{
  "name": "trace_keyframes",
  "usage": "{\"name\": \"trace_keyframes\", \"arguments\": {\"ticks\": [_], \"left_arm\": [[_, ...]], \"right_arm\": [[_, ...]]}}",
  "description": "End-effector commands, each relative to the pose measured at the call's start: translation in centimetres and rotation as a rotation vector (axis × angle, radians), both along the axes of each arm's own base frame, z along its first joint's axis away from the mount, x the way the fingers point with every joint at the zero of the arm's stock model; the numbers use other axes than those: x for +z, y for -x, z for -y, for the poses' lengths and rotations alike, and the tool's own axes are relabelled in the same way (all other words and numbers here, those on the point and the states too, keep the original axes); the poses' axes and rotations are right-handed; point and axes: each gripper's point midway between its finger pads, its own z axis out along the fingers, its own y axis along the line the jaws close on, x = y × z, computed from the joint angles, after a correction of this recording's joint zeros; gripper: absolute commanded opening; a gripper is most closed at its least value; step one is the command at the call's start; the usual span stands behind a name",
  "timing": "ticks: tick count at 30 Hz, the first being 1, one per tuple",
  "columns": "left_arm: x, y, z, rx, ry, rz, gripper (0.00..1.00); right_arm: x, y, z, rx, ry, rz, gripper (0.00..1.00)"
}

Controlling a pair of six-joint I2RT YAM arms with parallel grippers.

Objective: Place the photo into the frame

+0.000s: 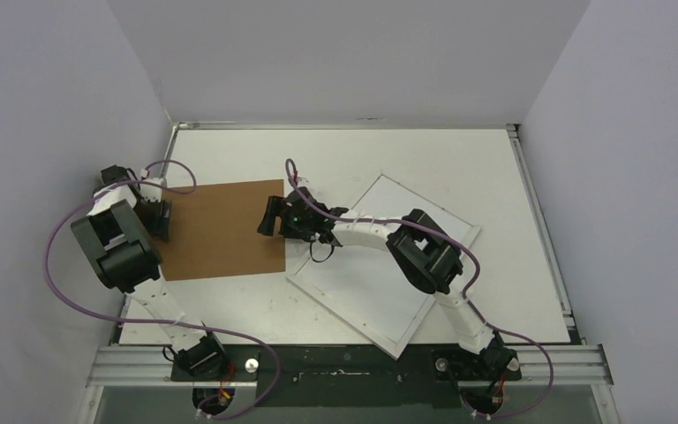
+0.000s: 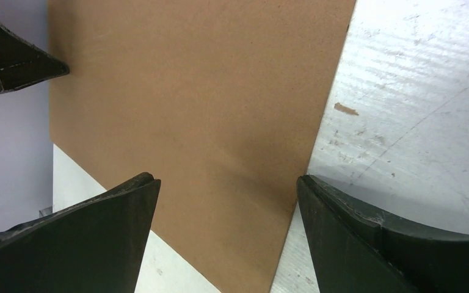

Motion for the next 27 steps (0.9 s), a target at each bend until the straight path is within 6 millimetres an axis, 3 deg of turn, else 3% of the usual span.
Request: {"name": "trace_keyframes", "arguments": {"ticks": [1, 8, 12, 16, 19, 22, 27], "left_arm": [[1.3, -1.0, -0.9, -0.023, -0.032, 0.032, 0.58], [3.5, -1.4, -2.7, -0.011, -0.128, 0.085, 0.63], [3.7, -1.4, -3.1, -0.009, -0.137, 0.094, 0.64], [3.8, -1.1, -3.5, 0.008, -0.138, 0.097, 0.64], [3.5, -1.0, -3.3, -0.004, -0.135, 0.091, 0.64], [2.8, -0.8, -3.1, -0.004, -0.121, 0.074, 0.63], [2.7, -0.6, -3.0, -0.002, -0.117, 0.076, 0.63]], "right_arm": [[-1.3, 3.1, 0.7, 0.039, 0.053, -0.09, 0.86], [-0.9, 2.8, 1.6, 0.017, 0.081, -0.067, 0.86], [-0.9, 2.6, 1.8, -0.001, 0.076, -0.056, 0.84], [1.7, 1.7, 1.5, 0.003, 0.058, 0.019, 0.83], [4.5, 1.1, 0.4, 0.03, -0.013, 0.092, 0.76], [5.5, 1.3, -1.4, 0.085, -0.019, 0.128, 0.68], [3.6, 2.7, -3.5, 0.159, -0.022, 0.102, 0.51]]}}
